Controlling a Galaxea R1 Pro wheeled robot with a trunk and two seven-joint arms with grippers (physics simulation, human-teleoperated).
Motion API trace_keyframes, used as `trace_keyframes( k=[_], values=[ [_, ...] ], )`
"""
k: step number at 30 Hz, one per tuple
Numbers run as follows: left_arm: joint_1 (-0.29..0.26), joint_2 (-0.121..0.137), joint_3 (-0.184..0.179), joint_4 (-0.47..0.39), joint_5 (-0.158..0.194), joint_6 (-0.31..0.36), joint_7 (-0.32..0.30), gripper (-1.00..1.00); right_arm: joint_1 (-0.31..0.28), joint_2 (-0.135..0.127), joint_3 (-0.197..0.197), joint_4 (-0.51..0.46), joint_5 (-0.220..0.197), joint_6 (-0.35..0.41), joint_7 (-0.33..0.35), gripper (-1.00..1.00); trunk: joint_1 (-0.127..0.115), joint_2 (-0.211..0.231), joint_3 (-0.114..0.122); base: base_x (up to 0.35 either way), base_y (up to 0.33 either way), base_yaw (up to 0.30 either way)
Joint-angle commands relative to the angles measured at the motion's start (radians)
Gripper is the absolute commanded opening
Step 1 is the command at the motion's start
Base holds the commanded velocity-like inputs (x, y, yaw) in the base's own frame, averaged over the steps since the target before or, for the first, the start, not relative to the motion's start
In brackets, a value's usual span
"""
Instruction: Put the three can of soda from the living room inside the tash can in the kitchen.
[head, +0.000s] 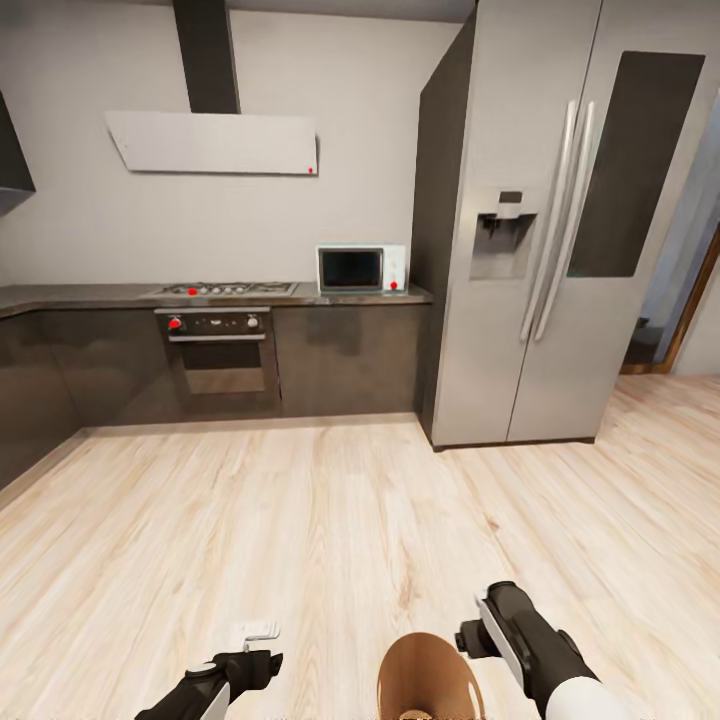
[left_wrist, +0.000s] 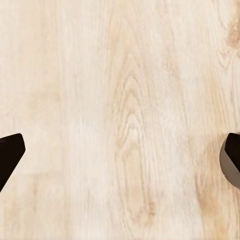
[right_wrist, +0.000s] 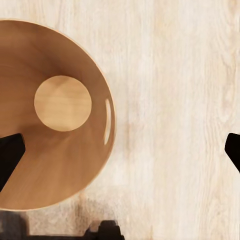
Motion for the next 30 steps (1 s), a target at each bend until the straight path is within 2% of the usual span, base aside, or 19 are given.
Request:
trace_keyframes(
  k=[1, 30],
  values=[
    [0.000, 0.000, 0.000, 0.000, 0.000, 0.000, 0.000, 1.00, 0.000, 0.002, 0.000, 0.000, 0.000, -0.001, 0.001, 1.00, 0.004, -0.007, -0.003, 0.000, 0.000, 0.000],
    [0.000, 0.000, 0.000, 0.005, -0.001, -0.032, -0.002, 1.00, 0.000, 0.002, -0.003, 0.000, 0.000, -0.001, 0.003, 1.00, 0.115, -0.210, -0.094, 0.000, 0.000, 0.000]
  ],
)
